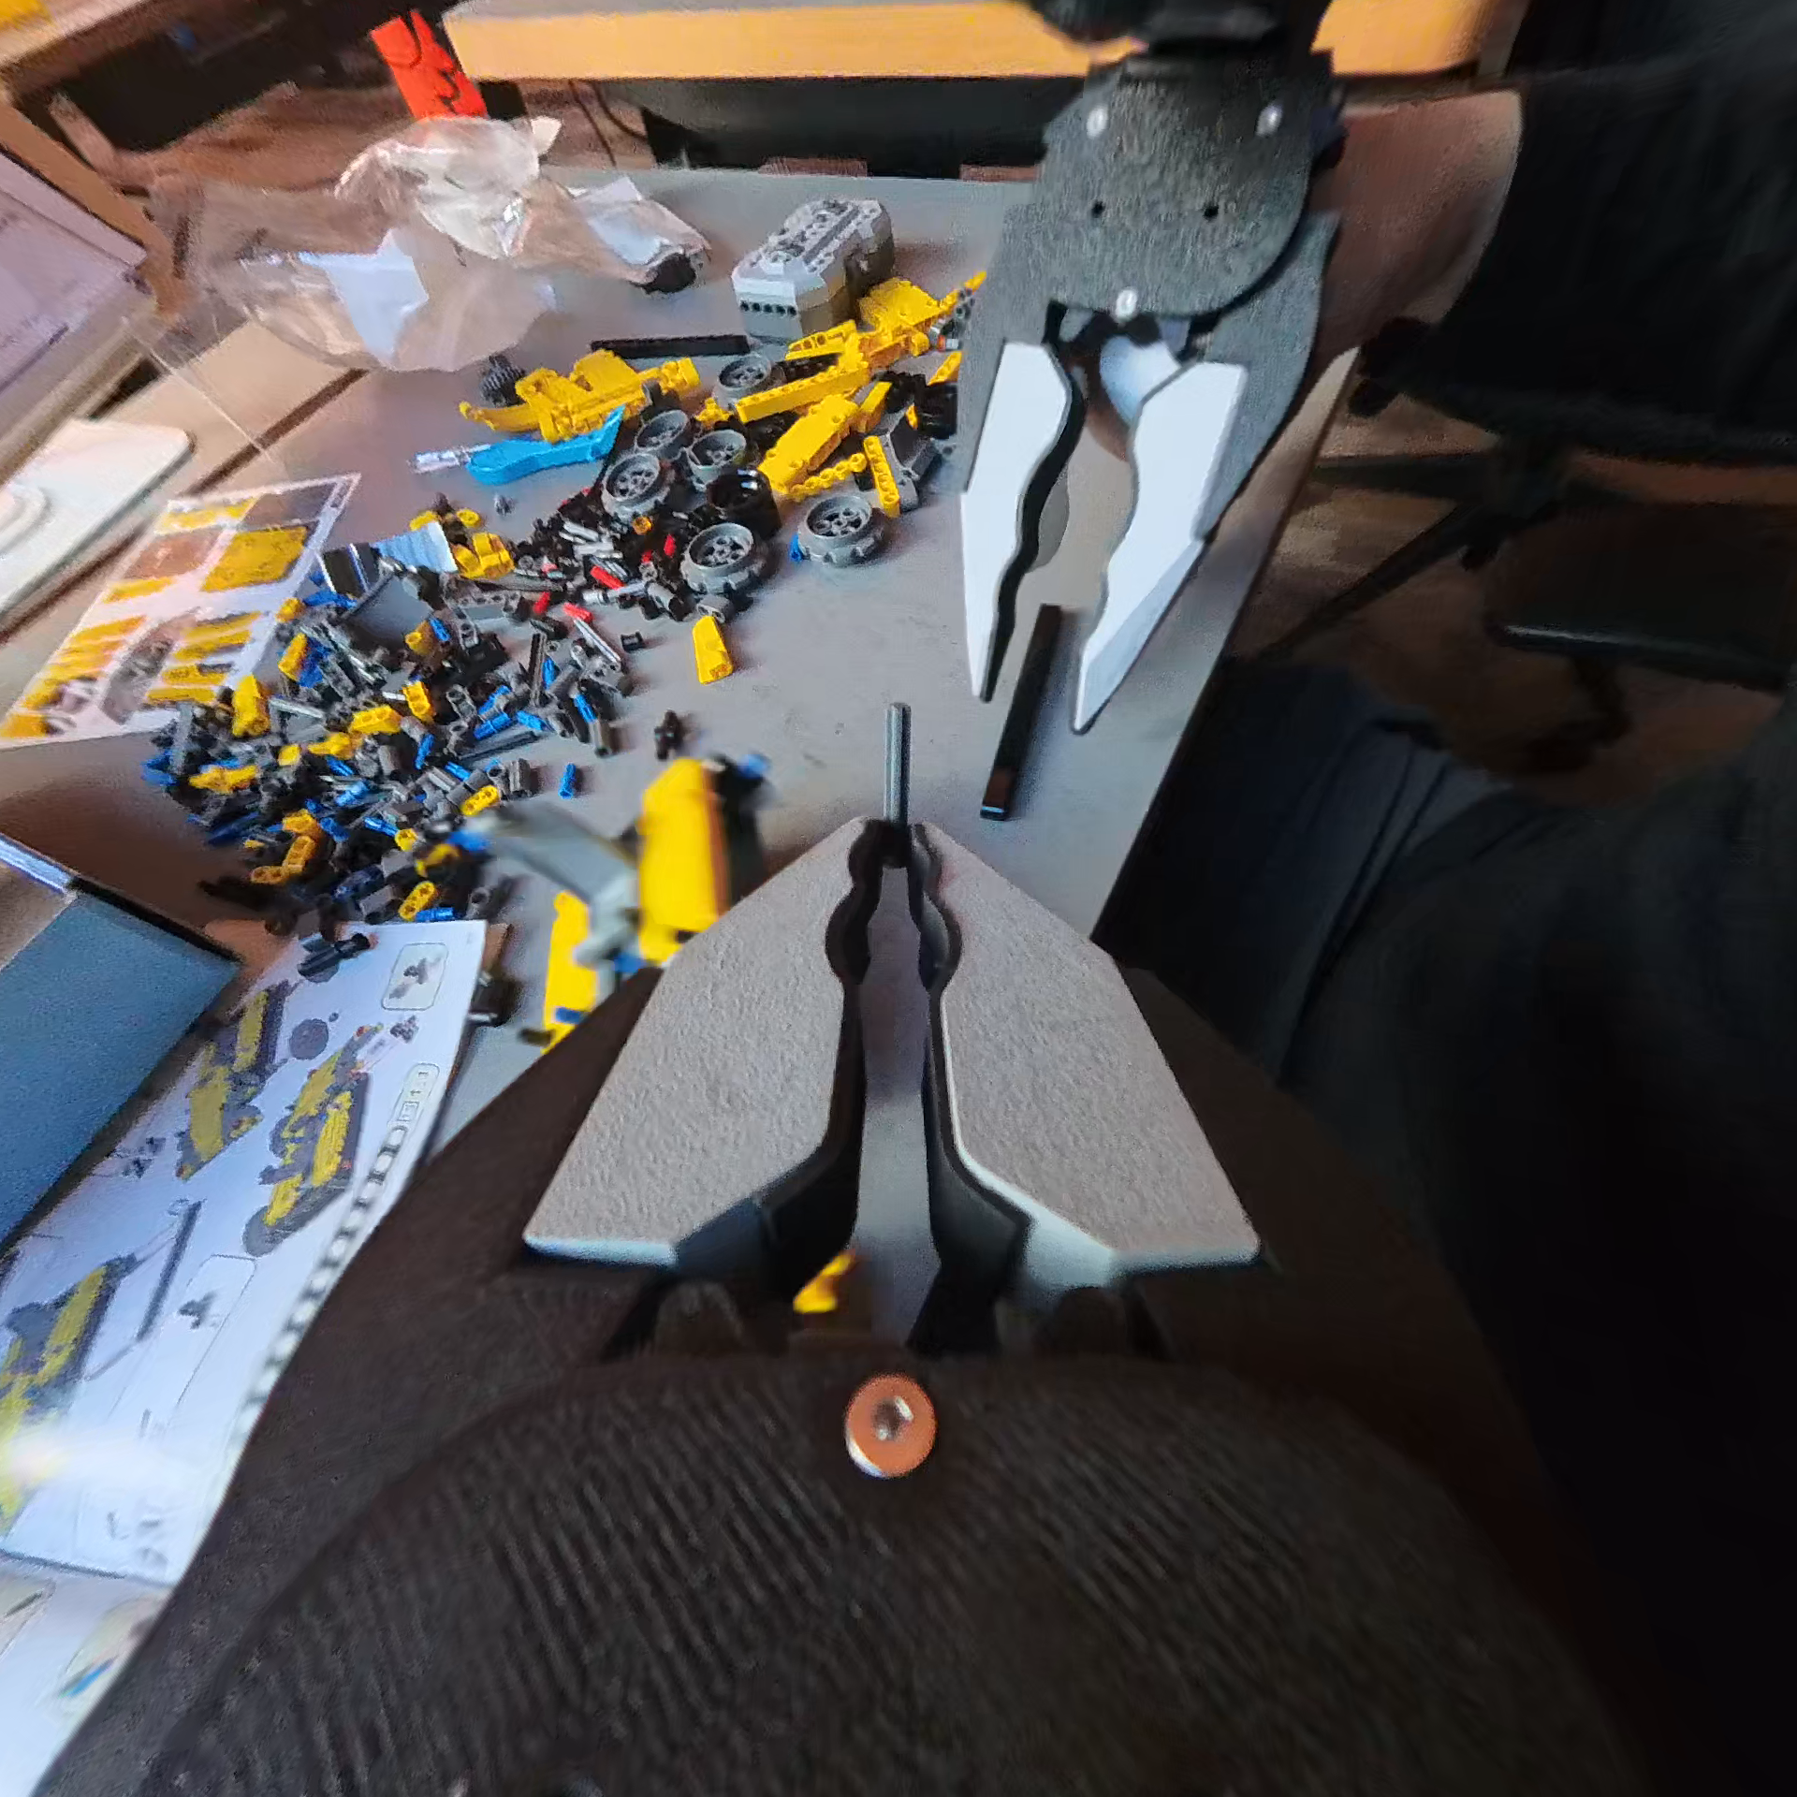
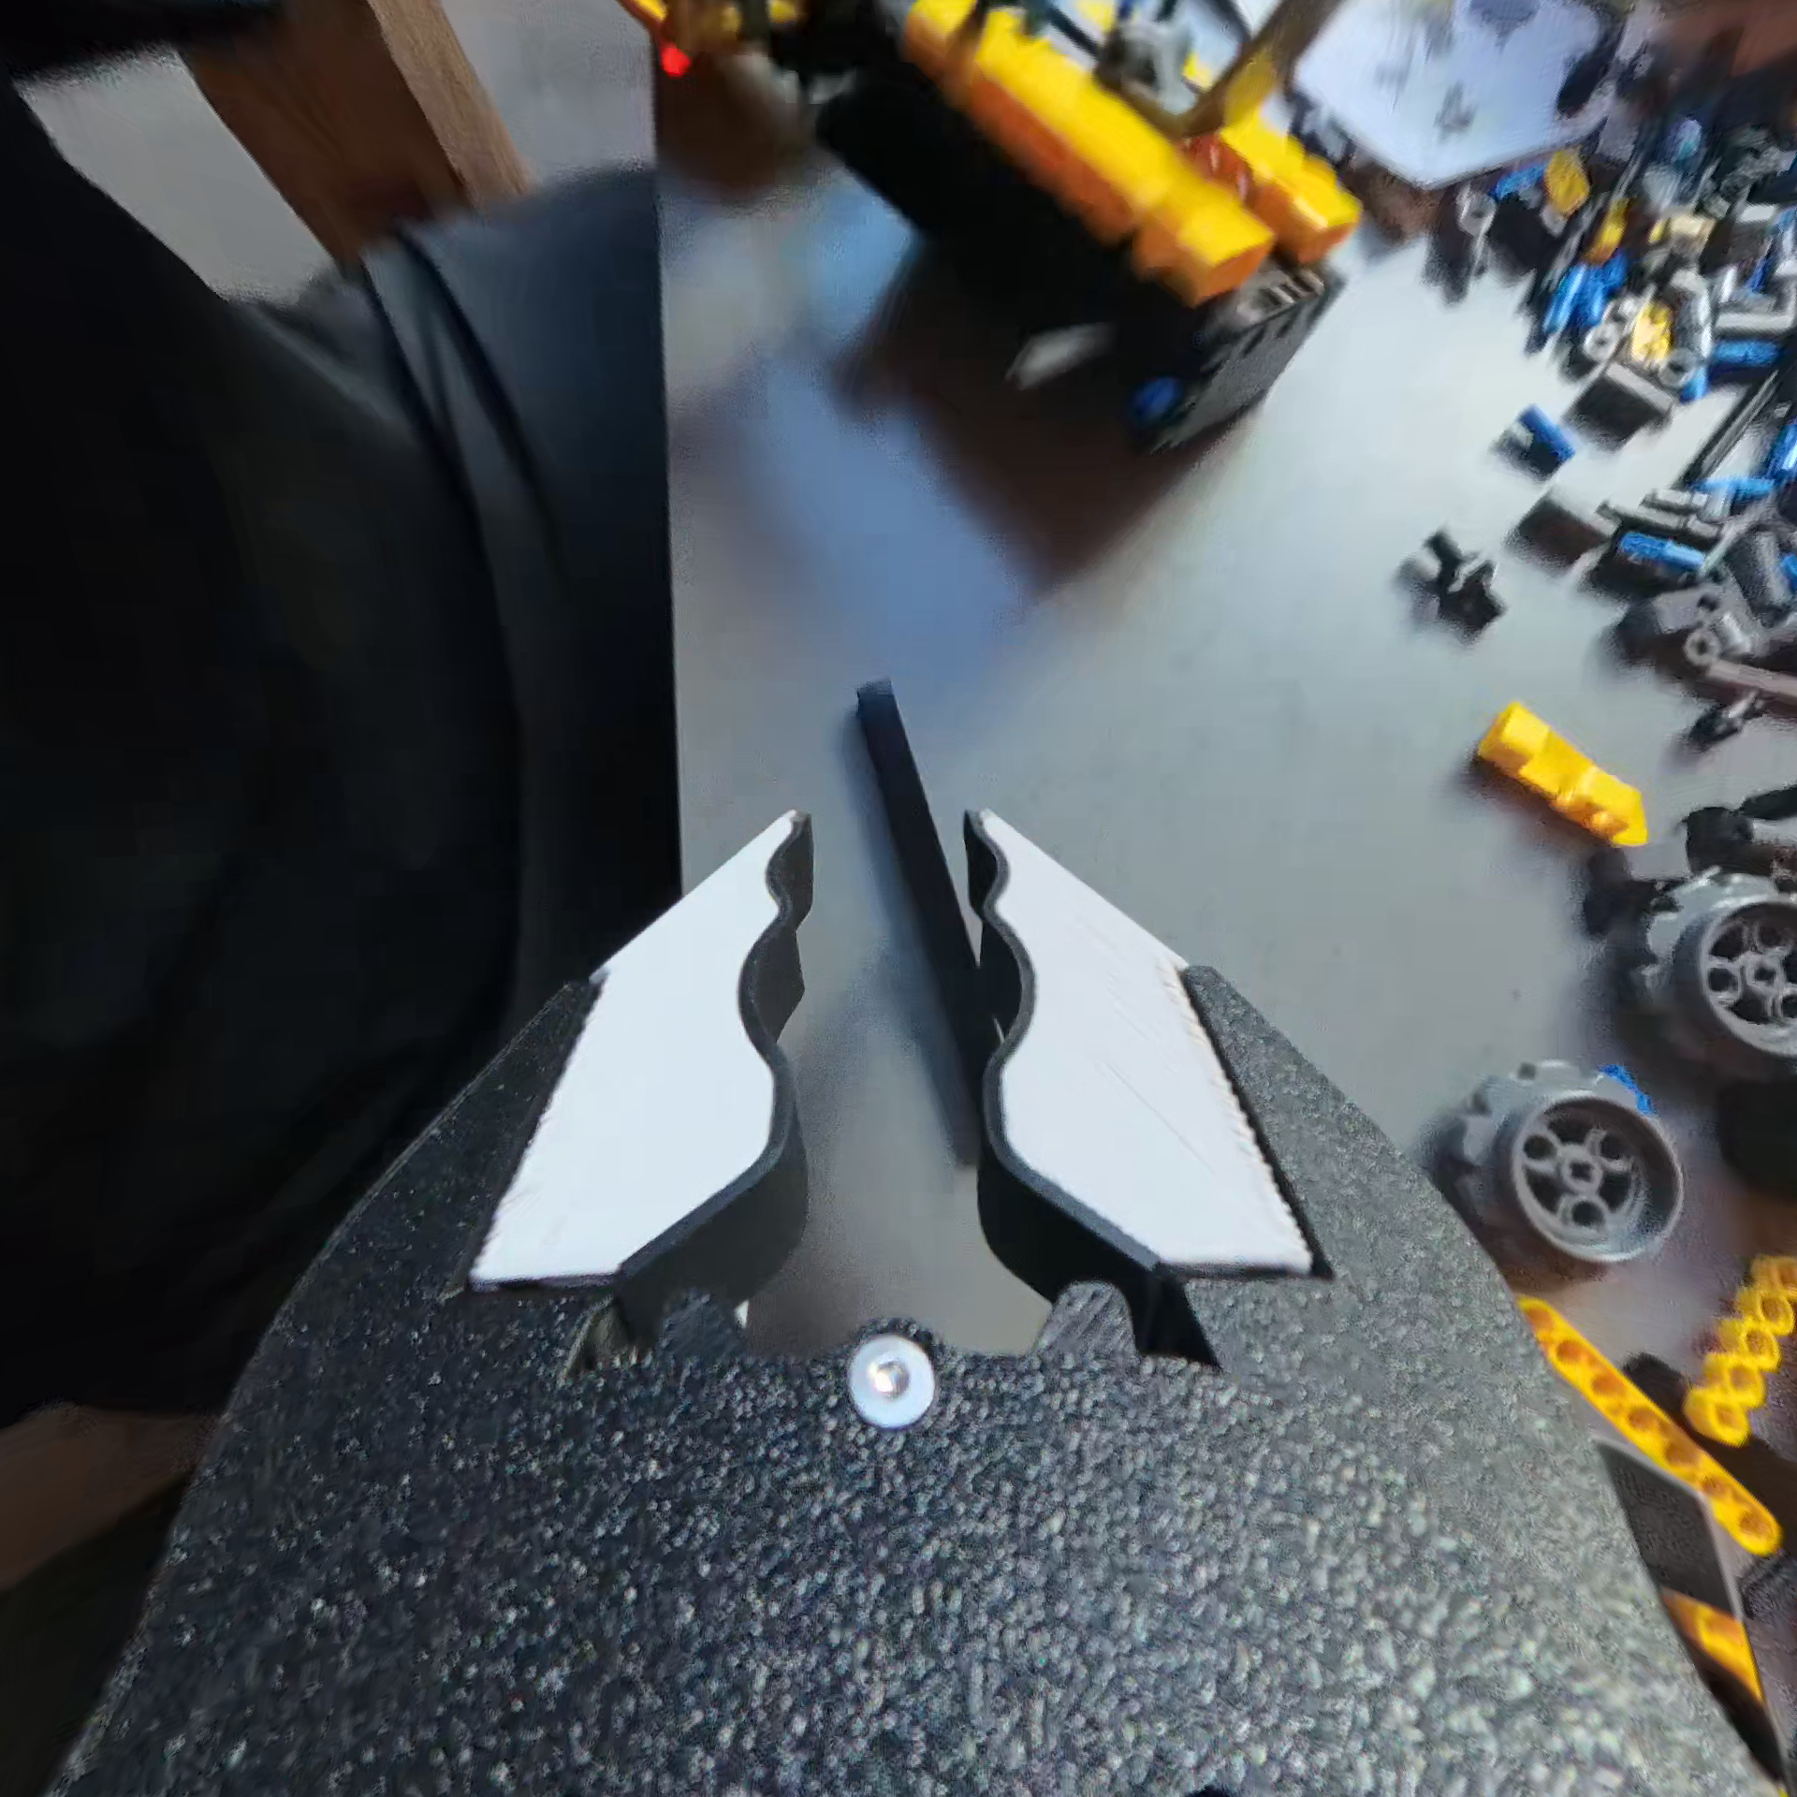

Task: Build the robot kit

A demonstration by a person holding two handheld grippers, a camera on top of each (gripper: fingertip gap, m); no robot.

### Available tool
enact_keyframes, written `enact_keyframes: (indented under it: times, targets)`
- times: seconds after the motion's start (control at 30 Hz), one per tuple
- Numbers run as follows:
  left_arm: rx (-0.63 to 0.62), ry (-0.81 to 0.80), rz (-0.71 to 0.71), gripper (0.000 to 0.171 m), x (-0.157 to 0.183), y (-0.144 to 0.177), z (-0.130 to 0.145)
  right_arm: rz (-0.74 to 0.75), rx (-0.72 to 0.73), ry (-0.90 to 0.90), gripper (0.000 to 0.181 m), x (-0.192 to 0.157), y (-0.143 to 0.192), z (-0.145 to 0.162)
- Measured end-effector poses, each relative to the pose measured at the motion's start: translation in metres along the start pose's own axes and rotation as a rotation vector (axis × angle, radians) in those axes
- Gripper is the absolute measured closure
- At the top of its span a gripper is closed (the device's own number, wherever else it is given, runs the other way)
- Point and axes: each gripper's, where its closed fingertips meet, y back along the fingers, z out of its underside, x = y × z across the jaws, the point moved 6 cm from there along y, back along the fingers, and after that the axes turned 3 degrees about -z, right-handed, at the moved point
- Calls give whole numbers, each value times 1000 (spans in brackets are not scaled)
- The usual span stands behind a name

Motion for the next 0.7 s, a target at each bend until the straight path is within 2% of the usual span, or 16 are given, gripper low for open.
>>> enact_keyframes:
  times: [0.07, 0.13, 0.23, 0.43, 0.53, 0.6, 0.7]
  targets:
    - [0, -61, -45, 171, -1, -2, -1, 14, -36, 22, 152, 2, -7, 9]
    - [-38, -79, -51, 170, -4, -9, 4, 4, 32, 5, 168, 7, -12, 4]
    - [-52, -47, -26, 170, -5, -11, 7, 3, 28, 18, 161, 7, -19, -1]
    - [-74, 12, -103, 171, -24, 10, 22, 141, 30, 146, 154, 3, -17, -21]
    - [-79, 72, -132, 171, -37, 23, 34, 152, 107, 232, 143, -2, -17, -44]
    - [-75, 109, -135, 170, -40, 31, 39, 192, 89, 309, 136, 2, -25, -56]
    - [-43, 129, -102, 171, -36, 40, 40, 277, 40, 497, 110, 16, -37, -70]
